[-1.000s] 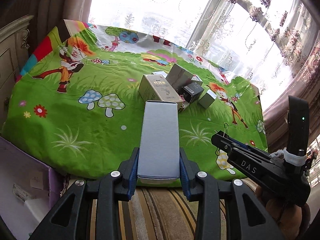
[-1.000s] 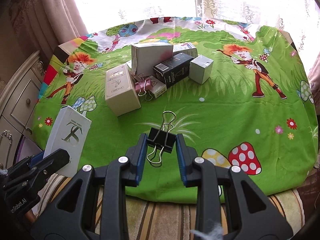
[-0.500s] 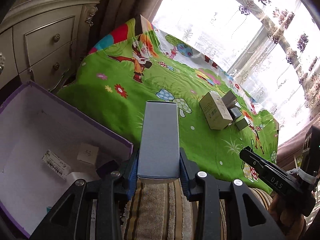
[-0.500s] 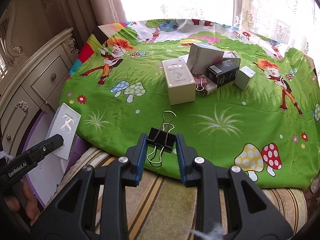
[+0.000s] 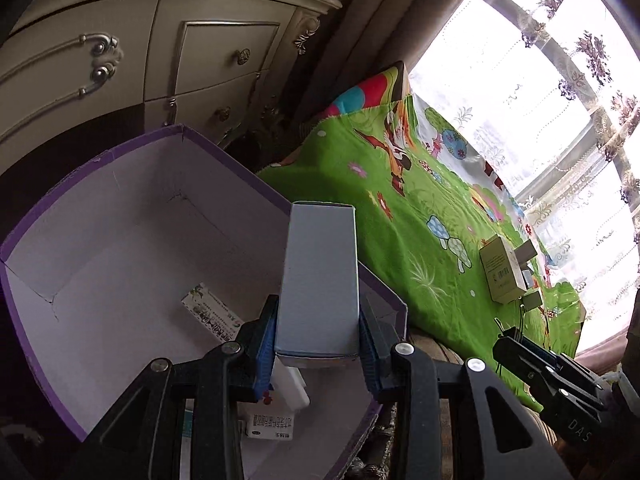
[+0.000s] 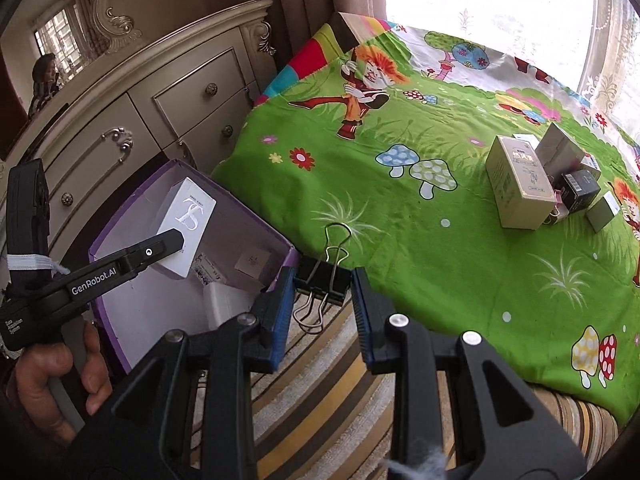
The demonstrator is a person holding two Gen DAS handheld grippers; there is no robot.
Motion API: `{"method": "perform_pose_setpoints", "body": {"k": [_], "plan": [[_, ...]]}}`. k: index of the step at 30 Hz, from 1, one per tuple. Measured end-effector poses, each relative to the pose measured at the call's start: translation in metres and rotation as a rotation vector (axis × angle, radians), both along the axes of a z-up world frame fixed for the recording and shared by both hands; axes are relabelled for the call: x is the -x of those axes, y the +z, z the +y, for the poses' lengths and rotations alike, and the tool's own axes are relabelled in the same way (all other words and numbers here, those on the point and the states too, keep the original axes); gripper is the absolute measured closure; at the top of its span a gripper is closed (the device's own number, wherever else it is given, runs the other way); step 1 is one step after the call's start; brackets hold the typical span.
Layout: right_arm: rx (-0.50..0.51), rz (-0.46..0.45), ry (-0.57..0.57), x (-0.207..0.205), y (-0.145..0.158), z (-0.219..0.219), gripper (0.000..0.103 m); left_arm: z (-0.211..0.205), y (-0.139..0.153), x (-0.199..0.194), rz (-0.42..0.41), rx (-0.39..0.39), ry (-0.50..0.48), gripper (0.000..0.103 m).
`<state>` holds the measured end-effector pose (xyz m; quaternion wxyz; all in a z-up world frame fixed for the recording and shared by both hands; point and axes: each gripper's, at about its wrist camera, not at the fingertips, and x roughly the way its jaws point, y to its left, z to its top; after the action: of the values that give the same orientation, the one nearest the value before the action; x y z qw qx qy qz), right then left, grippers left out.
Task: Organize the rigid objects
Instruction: 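Carry both items into the purple box and open both tools to drop them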
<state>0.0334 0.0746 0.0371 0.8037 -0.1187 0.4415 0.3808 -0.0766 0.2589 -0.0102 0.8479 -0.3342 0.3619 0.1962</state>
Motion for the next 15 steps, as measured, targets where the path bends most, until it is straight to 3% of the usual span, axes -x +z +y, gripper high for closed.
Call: {"method": "perform_pose_setpoints", "body": {"k": [7,15], "plan": [[0.057,-0.001,0.148,0.026,-0.012,0.047,0.070,0.018,-0.015,0.014,0.021,0.025,0.060,0.066],[0.071,0.039,0.215,0.035,-0.025,0.068,0.070,0.027,-0.028,0.023,0.052,0.047,0.100,0.066]]}}
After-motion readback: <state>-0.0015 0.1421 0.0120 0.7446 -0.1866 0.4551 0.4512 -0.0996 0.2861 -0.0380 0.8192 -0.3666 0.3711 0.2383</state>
